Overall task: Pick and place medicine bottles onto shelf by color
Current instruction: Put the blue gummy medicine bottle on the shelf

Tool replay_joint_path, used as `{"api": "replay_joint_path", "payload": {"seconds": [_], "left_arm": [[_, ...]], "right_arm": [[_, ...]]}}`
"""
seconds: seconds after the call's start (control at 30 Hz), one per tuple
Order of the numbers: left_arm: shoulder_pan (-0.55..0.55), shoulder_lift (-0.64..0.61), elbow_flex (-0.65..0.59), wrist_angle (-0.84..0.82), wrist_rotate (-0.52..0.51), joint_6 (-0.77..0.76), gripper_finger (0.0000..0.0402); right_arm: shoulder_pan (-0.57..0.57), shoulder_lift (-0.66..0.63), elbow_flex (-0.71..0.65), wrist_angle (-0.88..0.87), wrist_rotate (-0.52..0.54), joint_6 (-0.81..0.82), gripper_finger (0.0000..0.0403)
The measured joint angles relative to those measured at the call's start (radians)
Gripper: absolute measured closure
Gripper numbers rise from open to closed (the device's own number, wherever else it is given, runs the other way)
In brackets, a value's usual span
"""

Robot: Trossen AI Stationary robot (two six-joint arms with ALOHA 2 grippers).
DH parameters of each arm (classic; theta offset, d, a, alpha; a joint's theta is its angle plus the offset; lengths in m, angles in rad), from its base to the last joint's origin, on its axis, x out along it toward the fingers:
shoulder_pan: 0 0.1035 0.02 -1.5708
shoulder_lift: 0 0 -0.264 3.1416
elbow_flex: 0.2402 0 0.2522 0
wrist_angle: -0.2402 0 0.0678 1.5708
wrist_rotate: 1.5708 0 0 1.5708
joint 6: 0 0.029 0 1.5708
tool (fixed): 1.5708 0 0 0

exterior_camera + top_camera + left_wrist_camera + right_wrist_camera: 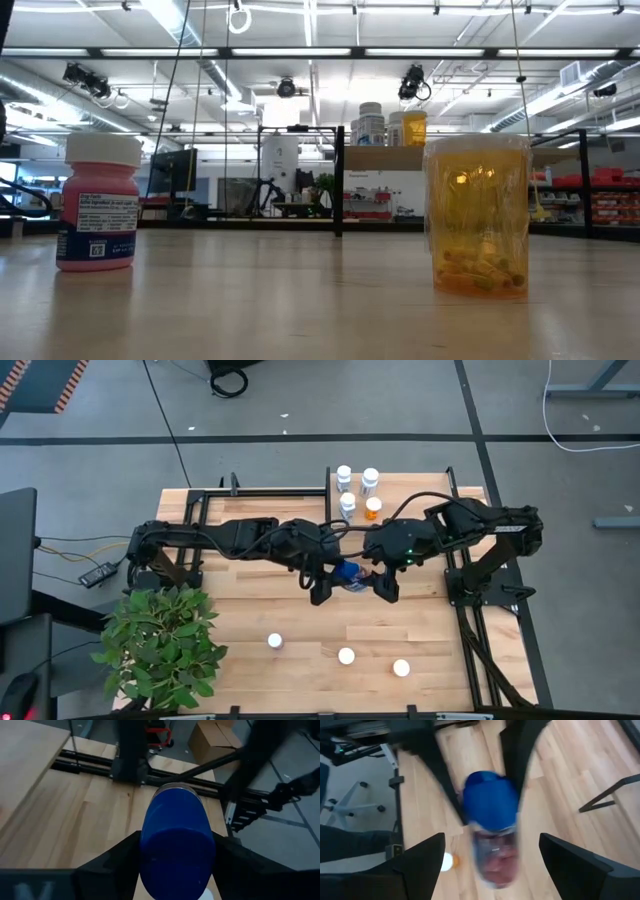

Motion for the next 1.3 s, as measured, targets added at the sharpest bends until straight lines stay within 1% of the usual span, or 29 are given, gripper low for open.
{"api": "replay_joint_path", "payload": {"seconds": [0.23,0.47,0.63,0.77,0.93,1.17,1.3], "left_arm": [[-0.013,0.000,0.000,0.039,0.002,0.010,0.0201],[-0.011,0.000,0.000,0.047,0.005,0.024,0.0186],[-0.011,0.000,0.022,0.049,0.005,0.038,0.0196],[-0.011,0.000,0.065,0.047,0.004,0.077,0.0201],[-0.011,-0.001,0.088,0.047,0.010,0.085,0.0188],[-0.012,-0.001,0.087,0.024,0.034,0.084,0.0200],[-0.012,-0.001,0.087,0.023,0.035,0.084,0.0194]], "right_arm": [[-0.011,0.007,0.000,-0.008,0.003,-0.009,0.0072],[-0.011,0.008,0.000,-0.009,-0.054,-0.004,0.0072],[-0.011,0.018,0.000,-0.009,-0.108,0.008,0.0072],[0.000,0.018,0.000,0.018,-0.111,0.006,0.0072],[-0.003,0.019,0.000,0.035,-0.089,0.010,0.0074],[-0.002,0.018,0.000,0.043,-0.086,0.016,0.0104],[-0.002,0.018,0.000,0.048,-0.086,0.019,0.0128]]}}
